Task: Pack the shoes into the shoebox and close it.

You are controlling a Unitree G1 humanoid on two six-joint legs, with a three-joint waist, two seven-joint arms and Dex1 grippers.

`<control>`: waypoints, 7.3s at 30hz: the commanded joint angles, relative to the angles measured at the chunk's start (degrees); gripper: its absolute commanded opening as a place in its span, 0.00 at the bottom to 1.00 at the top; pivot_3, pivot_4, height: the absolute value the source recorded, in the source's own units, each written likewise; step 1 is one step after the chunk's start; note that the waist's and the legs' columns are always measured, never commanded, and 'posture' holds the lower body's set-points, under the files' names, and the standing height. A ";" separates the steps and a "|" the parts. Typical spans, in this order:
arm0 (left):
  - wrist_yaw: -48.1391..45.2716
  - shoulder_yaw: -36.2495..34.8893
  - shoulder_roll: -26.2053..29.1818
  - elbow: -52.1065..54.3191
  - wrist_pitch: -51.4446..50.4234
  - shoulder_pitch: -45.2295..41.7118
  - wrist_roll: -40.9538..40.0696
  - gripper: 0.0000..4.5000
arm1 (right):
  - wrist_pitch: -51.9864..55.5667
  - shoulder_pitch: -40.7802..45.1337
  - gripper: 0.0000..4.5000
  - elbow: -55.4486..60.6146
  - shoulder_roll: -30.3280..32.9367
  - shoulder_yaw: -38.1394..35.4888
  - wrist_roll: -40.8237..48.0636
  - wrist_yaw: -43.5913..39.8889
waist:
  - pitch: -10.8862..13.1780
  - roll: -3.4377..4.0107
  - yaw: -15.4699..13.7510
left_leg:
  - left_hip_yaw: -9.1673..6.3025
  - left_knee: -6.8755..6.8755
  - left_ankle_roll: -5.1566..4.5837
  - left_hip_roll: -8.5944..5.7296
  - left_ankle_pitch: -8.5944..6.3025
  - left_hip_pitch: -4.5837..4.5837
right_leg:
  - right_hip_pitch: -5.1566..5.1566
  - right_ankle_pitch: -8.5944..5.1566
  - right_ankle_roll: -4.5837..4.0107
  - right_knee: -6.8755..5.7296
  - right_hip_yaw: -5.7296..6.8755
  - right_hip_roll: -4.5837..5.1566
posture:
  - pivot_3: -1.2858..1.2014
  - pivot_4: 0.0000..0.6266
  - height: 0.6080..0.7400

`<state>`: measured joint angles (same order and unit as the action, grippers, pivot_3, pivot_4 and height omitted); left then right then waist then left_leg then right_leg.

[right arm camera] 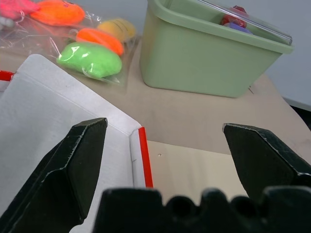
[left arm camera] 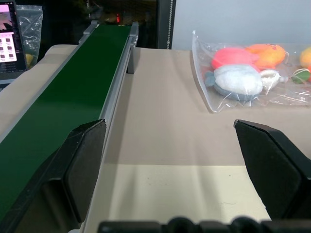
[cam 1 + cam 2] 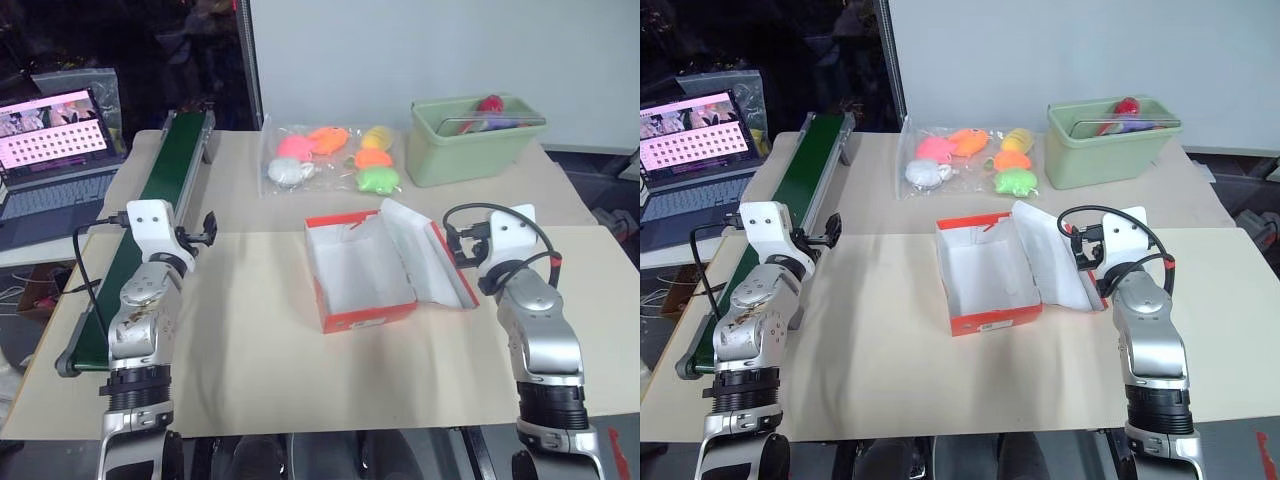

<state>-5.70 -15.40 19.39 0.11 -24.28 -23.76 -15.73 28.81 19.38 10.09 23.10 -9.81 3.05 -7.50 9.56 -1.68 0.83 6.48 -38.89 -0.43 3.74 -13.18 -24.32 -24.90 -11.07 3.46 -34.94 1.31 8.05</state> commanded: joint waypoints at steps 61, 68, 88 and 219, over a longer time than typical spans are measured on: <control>-17.11 -12.73 14.42 10.87 -5.52 20.51 -10.18 1.00 | 18.88 8.88 0.99 13.90 -3.87 18.84 22.93 -23.29 | -0.07 -0.12 -0.04 | -0.75 -0.02 0.33 0.28 -0.04 0.05 | 0.32 -0.27 -0.50 -0.07 0.96 -0.13 | 0.52 0.24 0.92; -17.47 -12.67 14.99 10.10 -5.29 20.13 -10.08 1.00 | 19.05 7.99 0.99 14.49 -4.02 18.64 23.10 -22.18 | -0.08 -0.12 0.01 | -0.78 0.01 0.33 0.29 -0.04 0.06 | 0.32 -0.27 -0.50 -0.07 0.96 -0.15 | 0.52 0.24 0.92; -14.92 -13.88 16.36 8.11 -7.16 18.75 -7.42 1.00 | 18.48 8.56 0.99 13.26 -4.01 18.95 22.71 -22.06 | -0.07 -0.12 0.10 | -0.78 0.01 0.33 0.29 -0.04 0.06 | 0.32 -0.27 -0.51 -0.07 0.96 -0.15 | 0.52 0.24 0.92; -14.33 12.81 1.00 29.56 -16.95 1.11 -14.97 0.49 | 30.75 31.07 0.07 -14.44 -35.17 -5.36 66.58 11.42 | -0.28 0.19 0.31 | -1.24 0.08 0.40 0.29 0.06 -0.07 | 0.50 -0.30 -0.57 -0.12 1.14 -0.33 | 0.52 0.24 0.92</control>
<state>-18.44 -5.53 20.53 26.76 -41.40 -22.15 -30.10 60.41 47.82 -7.98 -5.21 -16.56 65.83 4.32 9.28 -1.49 1.14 5.24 -38.81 -0.03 4.03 -13.12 -24.39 -24.40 -11.37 2.88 -35.07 2.45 7.72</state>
